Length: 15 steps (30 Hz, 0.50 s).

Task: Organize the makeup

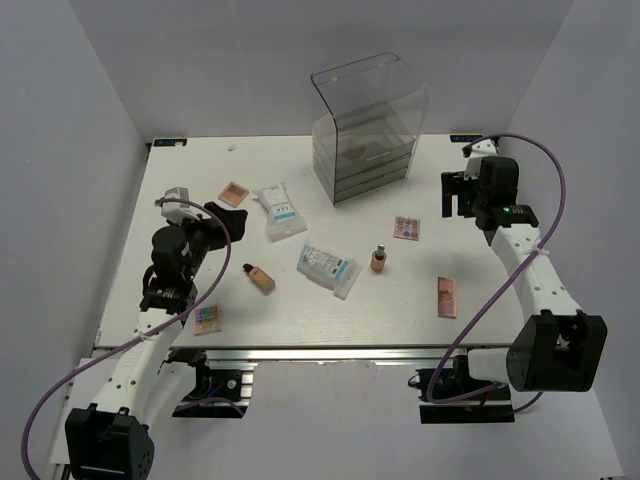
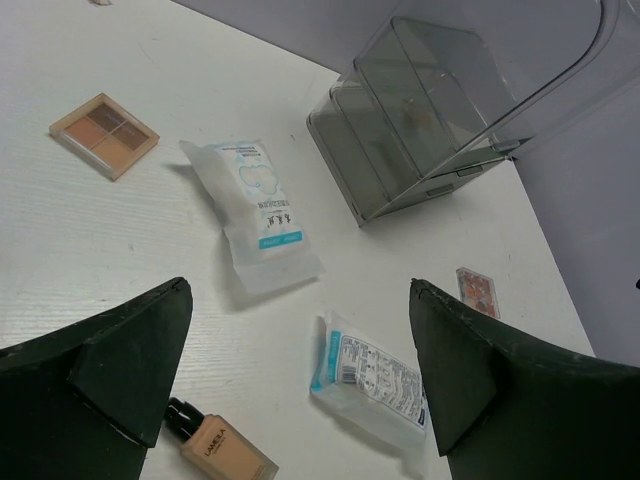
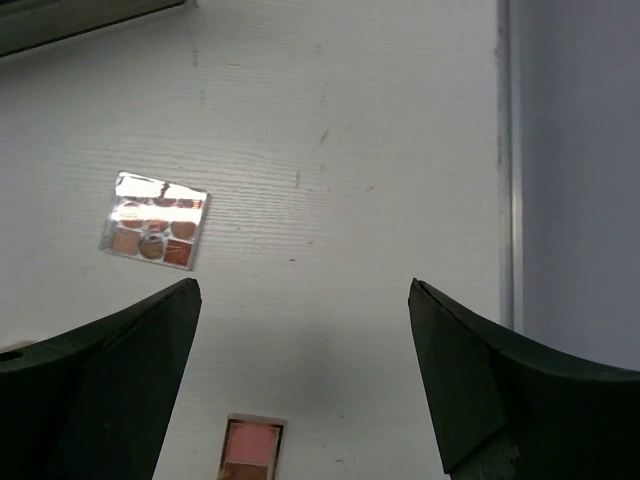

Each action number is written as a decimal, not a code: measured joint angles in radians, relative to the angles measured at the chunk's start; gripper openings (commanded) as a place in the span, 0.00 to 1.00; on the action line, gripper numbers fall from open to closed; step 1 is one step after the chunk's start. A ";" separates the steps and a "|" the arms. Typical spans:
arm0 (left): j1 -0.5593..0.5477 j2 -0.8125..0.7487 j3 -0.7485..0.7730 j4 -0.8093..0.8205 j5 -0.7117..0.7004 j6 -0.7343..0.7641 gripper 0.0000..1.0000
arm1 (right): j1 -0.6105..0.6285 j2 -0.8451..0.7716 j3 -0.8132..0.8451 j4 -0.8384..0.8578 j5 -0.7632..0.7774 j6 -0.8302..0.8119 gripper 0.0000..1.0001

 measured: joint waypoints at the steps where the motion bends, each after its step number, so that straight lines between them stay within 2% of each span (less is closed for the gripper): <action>1: 0.000 0.002 0.000 0.003 0.000 -0.004 0.98 | 0.000 0.002 0.000 0.000 -0.026 -0.006 0.89; 8: 0.000 0.003 0.001 0.011 0.000 -0.027 0.98 | 0.001 0.007 0.006 0.010 -0.452 -0.211 0.90; 11: 0.000 0.003 0.005 -0.005 0.000 -0.027 0.98 | 0.017 0.037 0.029 0.037 -0.518 -0.218 0.90; 15: 0.000 0.002 0.008 -0.011 -0.001 -0.040 0.98 | 0.020 0.130 0.105 0.055 -0.533 -0.211 0.89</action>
